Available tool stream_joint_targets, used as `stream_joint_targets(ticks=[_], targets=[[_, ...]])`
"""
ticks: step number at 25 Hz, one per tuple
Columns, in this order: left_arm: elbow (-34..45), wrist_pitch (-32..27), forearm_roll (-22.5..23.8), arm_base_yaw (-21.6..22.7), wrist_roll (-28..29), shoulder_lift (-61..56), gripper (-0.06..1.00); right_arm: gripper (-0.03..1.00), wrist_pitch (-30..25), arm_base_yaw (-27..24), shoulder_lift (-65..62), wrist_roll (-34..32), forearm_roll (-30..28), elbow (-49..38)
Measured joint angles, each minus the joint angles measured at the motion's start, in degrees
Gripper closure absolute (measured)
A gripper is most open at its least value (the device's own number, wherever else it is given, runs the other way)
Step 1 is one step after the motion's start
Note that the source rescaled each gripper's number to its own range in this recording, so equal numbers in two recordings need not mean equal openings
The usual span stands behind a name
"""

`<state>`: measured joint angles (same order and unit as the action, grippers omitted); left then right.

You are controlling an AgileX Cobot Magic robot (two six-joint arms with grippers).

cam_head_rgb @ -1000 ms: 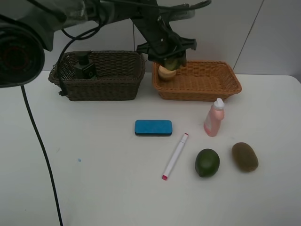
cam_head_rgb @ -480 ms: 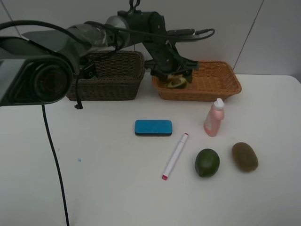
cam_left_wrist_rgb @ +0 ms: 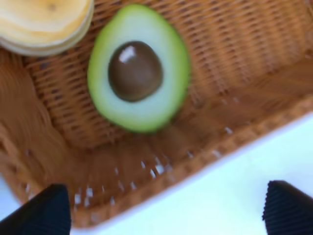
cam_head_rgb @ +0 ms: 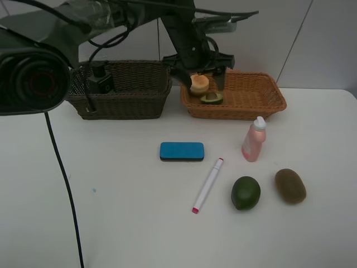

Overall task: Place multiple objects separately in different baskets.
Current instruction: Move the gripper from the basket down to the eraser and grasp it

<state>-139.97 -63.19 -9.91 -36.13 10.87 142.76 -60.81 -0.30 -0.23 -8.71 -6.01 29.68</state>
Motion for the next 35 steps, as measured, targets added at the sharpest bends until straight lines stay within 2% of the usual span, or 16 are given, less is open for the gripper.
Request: stream_joint_targets(ticks=[1,3,10,17,23,27,35], targets=[[-1.40,-2.87,0.00,0.00,-0.29,-0.24,0.01,0.01,0.00,0.00,0.00,0.00,0.00,0.00],[-2.53,-5.01,-0.12,0.00,-1.14,-0.54,0.01,0.01,0.00,0.00,0.00,0.00,0.00,0.00],[-0.99,-5.52,-3.97,-0.38,-8.05,-2.95,0.01,0.01,0.00,0.00,0.00,0.00,0.00,0.00],[14.29,-5.52,-4.22,-1.84,-19.09,-17.62,0.01,0.01,0.00,0.00,0.00,0.00,0.00,0.00],[29.63,-5.43,-0.03,-3.24,-25.34,-27.59,0.01,0.01,0.00,0.00,0.00,0.00,0.00,0.00],[38.08,-5.37,3.26,-4.73,-27.40,-31.17,0.01,0.01,0.00,0.00,0.00,0.00,0.00,0.00],[40.98,-5.05,5.71,-5.73,-29.80,-27.79,0.01,0.01,0.00,0.00,0.00,0.00,0.00,0.00]])
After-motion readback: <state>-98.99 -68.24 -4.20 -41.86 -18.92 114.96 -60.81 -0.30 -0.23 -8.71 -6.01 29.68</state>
